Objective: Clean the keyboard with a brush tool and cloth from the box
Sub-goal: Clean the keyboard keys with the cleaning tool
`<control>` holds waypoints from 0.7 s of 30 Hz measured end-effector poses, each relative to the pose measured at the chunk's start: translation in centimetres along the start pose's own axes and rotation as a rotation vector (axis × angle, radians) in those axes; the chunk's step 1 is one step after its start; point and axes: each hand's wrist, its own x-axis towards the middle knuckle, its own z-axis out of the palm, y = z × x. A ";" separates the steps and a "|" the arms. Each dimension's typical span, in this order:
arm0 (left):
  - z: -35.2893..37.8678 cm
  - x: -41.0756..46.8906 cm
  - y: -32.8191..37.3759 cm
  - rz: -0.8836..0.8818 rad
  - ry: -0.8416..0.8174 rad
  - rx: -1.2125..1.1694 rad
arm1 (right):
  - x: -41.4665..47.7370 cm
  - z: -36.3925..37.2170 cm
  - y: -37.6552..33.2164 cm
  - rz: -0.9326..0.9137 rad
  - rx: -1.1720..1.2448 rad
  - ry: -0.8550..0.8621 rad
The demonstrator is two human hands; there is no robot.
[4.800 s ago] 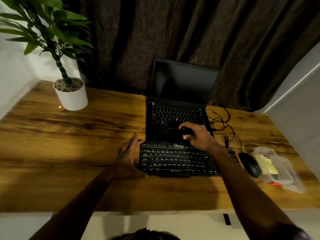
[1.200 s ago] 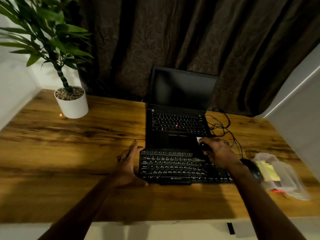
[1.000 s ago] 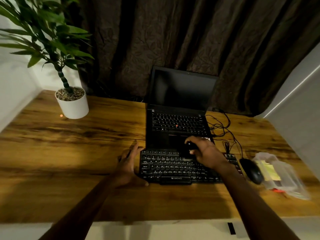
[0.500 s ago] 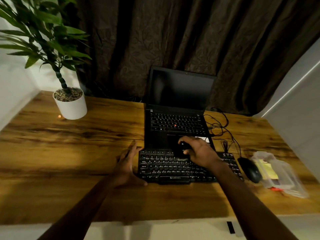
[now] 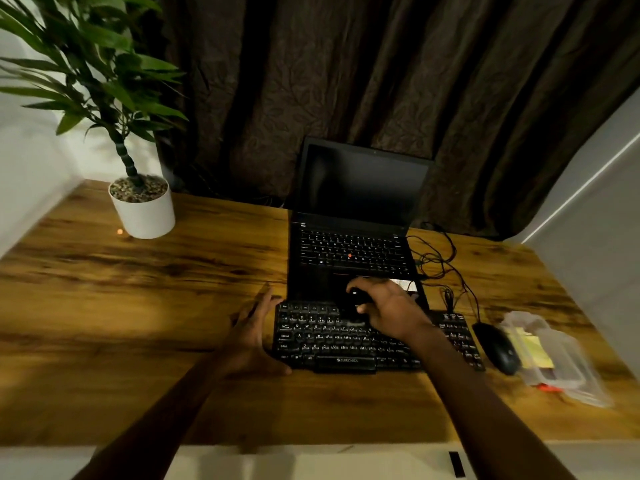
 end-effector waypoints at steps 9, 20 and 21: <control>-0.8 -0.6 1.3 0.042 0.003 -0.010 | 0.3 -0.2 0.8 -0.005 -0.030 0.026; -0.8 -0.4 1.5 0.019 -0.020 0.002 | 2.1 1.7 -3.5 -0.128 0.110 0.026; -0.7 -0.4 1.4 0.018 -0.017 0.003 | 2.2 1.6 -3.2 -0.130 0.109 0.021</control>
